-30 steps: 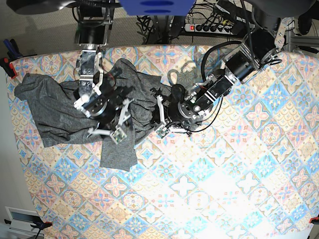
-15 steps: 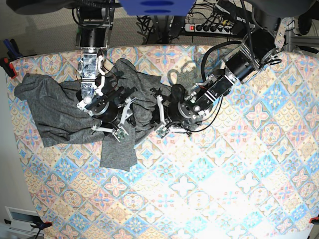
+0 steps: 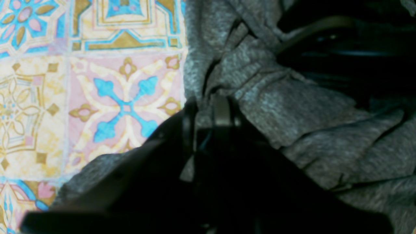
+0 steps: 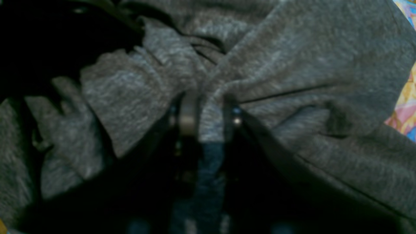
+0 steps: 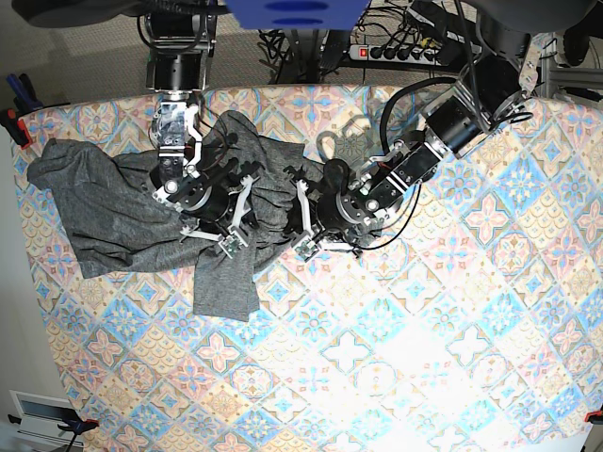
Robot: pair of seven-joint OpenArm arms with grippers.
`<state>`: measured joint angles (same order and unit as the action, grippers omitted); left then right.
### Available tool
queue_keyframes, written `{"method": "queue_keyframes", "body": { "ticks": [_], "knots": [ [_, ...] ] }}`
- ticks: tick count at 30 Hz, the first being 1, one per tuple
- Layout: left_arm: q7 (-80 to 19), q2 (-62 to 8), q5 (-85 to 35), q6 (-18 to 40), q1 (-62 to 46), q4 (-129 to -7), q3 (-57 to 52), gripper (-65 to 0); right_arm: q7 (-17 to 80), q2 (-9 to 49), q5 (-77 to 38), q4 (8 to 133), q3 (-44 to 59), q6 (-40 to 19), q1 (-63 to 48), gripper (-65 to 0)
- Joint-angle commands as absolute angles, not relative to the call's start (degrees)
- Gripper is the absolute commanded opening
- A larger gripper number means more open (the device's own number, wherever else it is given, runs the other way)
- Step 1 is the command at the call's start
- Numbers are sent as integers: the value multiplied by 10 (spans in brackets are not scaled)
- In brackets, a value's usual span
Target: Layout the t-shirt on the table in an organized manner, then fold the t-shirt properly
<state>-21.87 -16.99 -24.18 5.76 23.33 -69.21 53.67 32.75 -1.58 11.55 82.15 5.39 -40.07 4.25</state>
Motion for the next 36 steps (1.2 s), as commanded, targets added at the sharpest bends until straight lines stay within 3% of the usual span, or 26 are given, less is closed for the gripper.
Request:
{"method": "queue_keyframes", "body": {
  "ticks": [1, 15, 26, 36],
  "knots": [
    [-233, -169, -243, 65, 239, -696, 538, -583, 320, -14, 112, 835, 57, -400, 51, -650],
    [-233, -169, -242, 65, 239, -696, 538, -583, 325, -1, 113, 938, 72, -400, 51, -650],
    [-233, -170, -242, 65, 239, -696, 538, -583, 320, -1, 113, 938, 291, -400, 60, -650],
    [-233, -170, -242, 65, 238, -696, 541, -583, 320, 15, 113, 907, 502, -382, 150, -650]
  ]
}}
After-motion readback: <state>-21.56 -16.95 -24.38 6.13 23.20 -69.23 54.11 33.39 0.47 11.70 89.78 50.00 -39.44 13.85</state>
